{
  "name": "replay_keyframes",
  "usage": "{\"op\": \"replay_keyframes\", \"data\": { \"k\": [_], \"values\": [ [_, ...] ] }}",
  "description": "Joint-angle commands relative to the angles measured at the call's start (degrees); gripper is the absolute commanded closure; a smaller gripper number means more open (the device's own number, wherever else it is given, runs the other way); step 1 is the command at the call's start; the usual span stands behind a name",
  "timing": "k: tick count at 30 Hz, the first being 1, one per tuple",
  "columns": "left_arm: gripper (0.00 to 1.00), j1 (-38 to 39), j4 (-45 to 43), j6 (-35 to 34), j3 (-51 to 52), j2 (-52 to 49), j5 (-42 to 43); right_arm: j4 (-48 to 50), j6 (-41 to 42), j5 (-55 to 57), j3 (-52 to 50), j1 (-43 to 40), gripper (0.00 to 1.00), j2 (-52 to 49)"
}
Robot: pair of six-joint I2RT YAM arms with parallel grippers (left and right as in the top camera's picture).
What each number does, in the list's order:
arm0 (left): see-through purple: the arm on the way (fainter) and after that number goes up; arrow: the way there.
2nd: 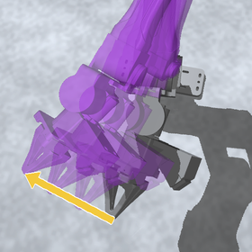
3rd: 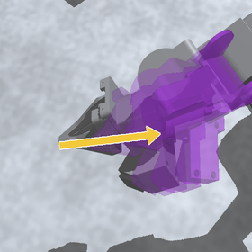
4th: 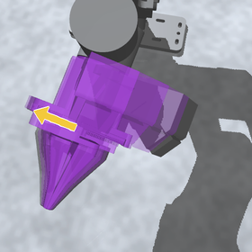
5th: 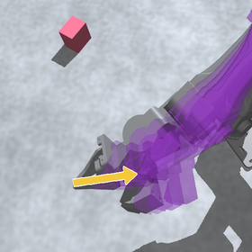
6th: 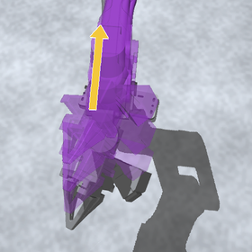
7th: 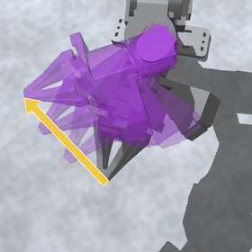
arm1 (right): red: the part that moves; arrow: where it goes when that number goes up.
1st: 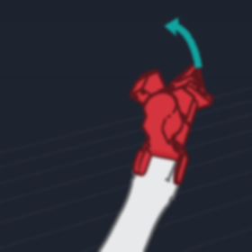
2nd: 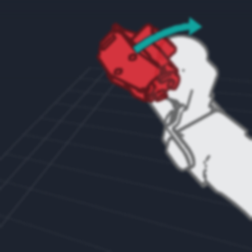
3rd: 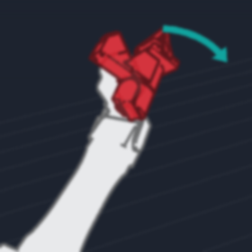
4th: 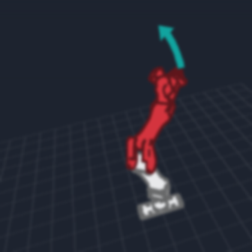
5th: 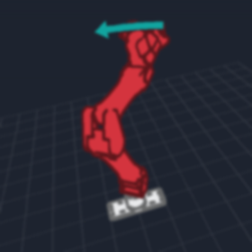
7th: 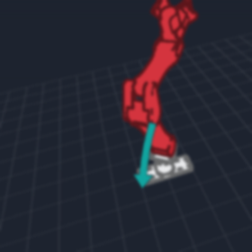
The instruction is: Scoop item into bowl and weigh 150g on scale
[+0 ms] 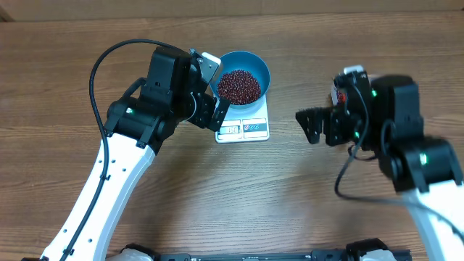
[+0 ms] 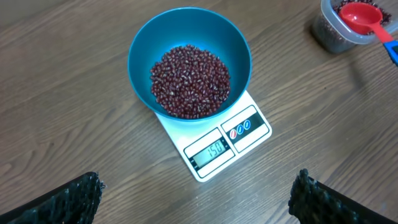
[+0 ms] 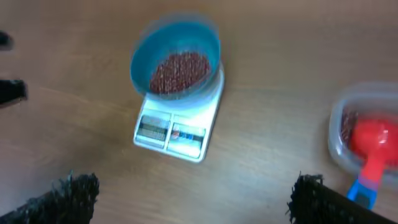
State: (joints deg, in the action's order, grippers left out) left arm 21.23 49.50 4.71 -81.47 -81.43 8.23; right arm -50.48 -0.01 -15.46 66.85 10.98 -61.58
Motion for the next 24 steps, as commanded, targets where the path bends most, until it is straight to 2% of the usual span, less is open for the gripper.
{"op": "replay_keyframes", "data": {
  "k": [1,5,9,12,18,24],
  "values": [
    [0.00,-0.3,0.0,1.1,-0.6,0.1,0.6,4.9,-0.3,0.8,-9.4,0.2,0.00,9.9],
    [0.00,-0.3,0.0,1.1,-0.6,0.1,0.6,13.3,0.0,0.9,-22.0,0.1,0.00,20.9],
    [0.01,-0.3,0.0,1.1,-0.6,0.1,0.6,26.6,4.9,0.8,-40.9,-1.5,0.00,36.4],
    [0.00,-0.3,0.0,1.1,-0.6,0.1,0.6,32.5,7.6,0.7,-49.5,-2.7,0.00,43.4],
    [0.00,-0.3,0.0,1.1,-0.6,0.1,0.6,38.4,7.2,0.4,-59.4,-2.8,0.00,54.4],
    [0.00,-0.3,0.0,1.1,-0.6,0.1,0.6,39.0,6.5,2.1,-63.2,-2.8,0.00,61.5]
  ]
}}
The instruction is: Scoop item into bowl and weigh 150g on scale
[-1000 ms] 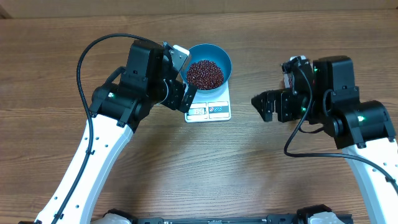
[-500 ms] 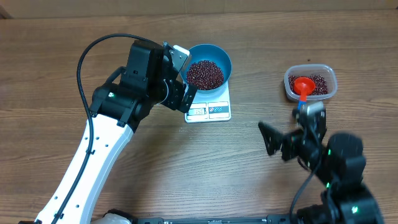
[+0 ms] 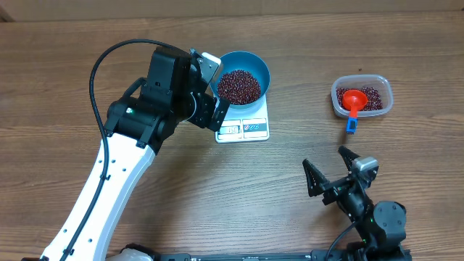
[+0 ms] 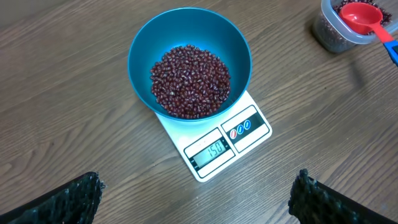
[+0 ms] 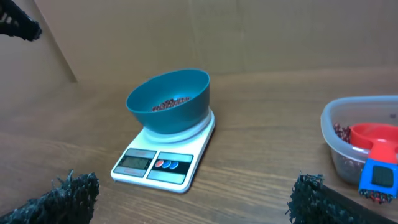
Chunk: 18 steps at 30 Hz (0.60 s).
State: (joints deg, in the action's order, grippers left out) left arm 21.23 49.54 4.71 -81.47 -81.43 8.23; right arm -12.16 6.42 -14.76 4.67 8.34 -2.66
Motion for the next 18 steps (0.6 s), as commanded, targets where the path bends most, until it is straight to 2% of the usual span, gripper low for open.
{"op": "replay_keyframes", "data": {
  "k": [1,8,18],
  "values": [
    [0.00,-0.3,-0.1,1.1,-0.6,0.1,0.6,1.0,-0.9,2.1,-1.1,-0.2,0.00,2.5],
    [0.00,-0.3,-0.1,1.1,-0.6,0.1,0.6,0.9,-0.9,6.1,-1.2,-0.2,0.00,2.5],
    [0.00,-0.3,-0.1,1.1,-0.6,0.1,0.6,1.0,-0.9,6.2,-1.2,-0.2,0.00,2.5]
  ]
}}
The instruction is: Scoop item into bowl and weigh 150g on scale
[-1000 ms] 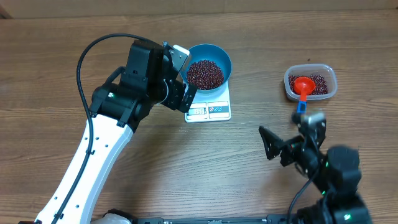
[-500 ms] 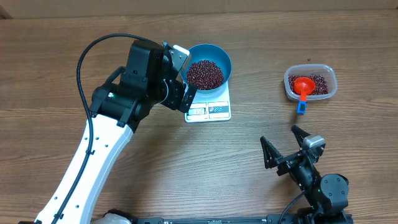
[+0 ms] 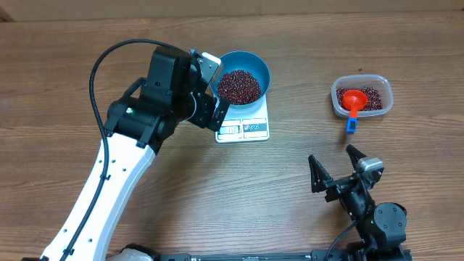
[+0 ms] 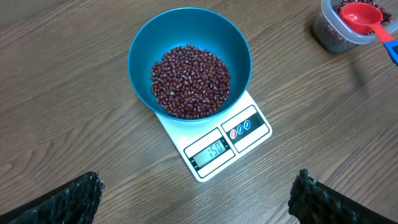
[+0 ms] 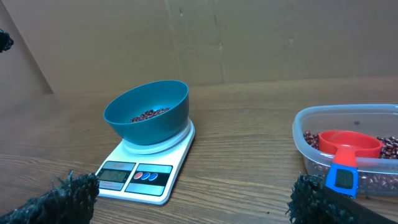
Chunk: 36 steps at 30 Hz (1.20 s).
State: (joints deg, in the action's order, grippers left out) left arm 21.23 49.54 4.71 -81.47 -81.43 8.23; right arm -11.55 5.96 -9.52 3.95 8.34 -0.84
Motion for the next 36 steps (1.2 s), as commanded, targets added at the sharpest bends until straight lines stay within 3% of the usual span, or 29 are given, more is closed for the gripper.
{"op": "replay_keyframes", "data": {
  "k": [1,33,36],
  "values": [
    [0.00,-0.3,-0.1,1.1,-0.6,0.1,0.6,0.3,-0.4,0.9,-0.5,-0.2,0.00,0.7],
    [0.01,-0.2,2.5,1.0,-0.6,1.5,0.4,0.3,-0.4,0.9,-0.5,-0.2,0.00,0.7],
    [0.00,-0.2,3.5,-2.0,-0.4,4.3,0.3,0.3,-0.4,0.9,-0.5,-0.2,0.00,0.7]
  ]
}}
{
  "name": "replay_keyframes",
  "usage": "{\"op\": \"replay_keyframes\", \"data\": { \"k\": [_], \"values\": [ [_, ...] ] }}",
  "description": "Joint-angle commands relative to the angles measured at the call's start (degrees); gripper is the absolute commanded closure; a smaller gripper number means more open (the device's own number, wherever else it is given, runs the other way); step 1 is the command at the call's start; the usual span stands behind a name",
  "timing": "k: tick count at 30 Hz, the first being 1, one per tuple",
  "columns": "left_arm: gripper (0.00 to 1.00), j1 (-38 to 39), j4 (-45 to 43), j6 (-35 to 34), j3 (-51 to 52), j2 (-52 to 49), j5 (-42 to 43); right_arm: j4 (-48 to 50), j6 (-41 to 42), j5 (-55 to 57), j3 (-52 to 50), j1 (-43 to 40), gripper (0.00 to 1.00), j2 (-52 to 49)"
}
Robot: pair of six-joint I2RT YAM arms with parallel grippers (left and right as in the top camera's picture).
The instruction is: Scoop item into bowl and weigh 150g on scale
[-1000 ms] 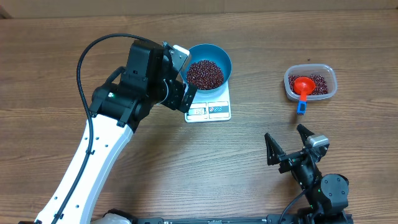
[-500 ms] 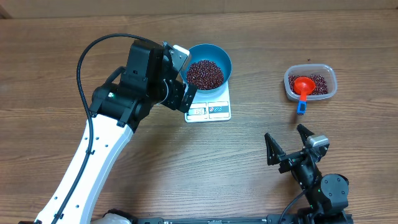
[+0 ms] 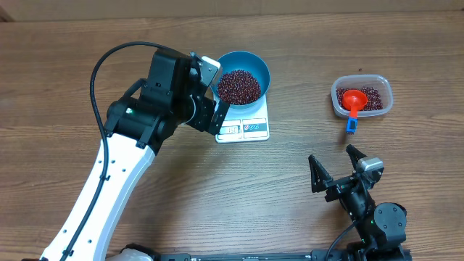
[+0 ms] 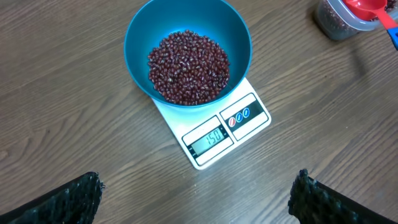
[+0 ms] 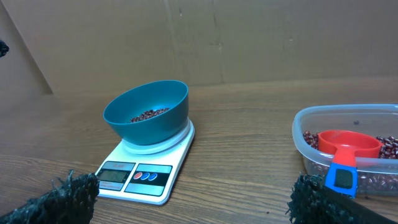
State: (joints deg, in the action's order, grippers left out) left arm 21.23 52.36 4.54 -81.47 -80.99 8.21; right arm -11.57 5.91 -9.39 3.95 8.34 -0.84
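A blue bowl (image 3: 244, 75) of dark red beans (image 4: 188, 66) stands on the white scale (image 3: 245, 127), whose display (image 4: 207, 139) reads 150. My left gripper (image 3: 210, 101) hovers open just left of the scale, nothing between its fingers (image 4: 74, 198). A clear tub (image 3: 362, 96) of beans with the red scoop (image 3: 353, 101) in it sits at the right. My right gripper (image 3: 335, 168) rests low near the front edge, open and empty, facing the scale (image 5: 149, 175) and the tub (image 5: 348, 149).
Wooden table (image 3: 65, 65) all round. A brown cardboard wall (image 5: 186, 37) rises behind the far edge. The left arm (image 3: 109, 181) stretches from the front left towards the scale.
My left gripper has drawn back slightly from the scale, so bowl and scale sit a little higher in its view. The right arm, bowl, scale and tub have not moved.
At first my right gripper was open in the air beside the tub, the left open by the scale reading 150. Then the right arm was down at the front edge. It turned a little there, and the left has since shifted slightly back.
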Motion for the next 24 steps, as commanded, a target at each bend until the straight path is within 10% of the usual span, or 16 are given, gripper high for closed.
{"op": "replay_keyframes", "data": {
  "k": [1,24],
  "values": [
    [0.00,-0.2,1.1,-3.2,-0.1,5.4,0.3,0.4,-0.3,0.8,-0.5,-0.2,0.00,0.7],
    [0.00,-8.2,-27.5,-21.6,56.0,61.3,-0.7,0.4,-0.4,0.8,-0.5,-0.2,0.00,0.7]
  ]
}}
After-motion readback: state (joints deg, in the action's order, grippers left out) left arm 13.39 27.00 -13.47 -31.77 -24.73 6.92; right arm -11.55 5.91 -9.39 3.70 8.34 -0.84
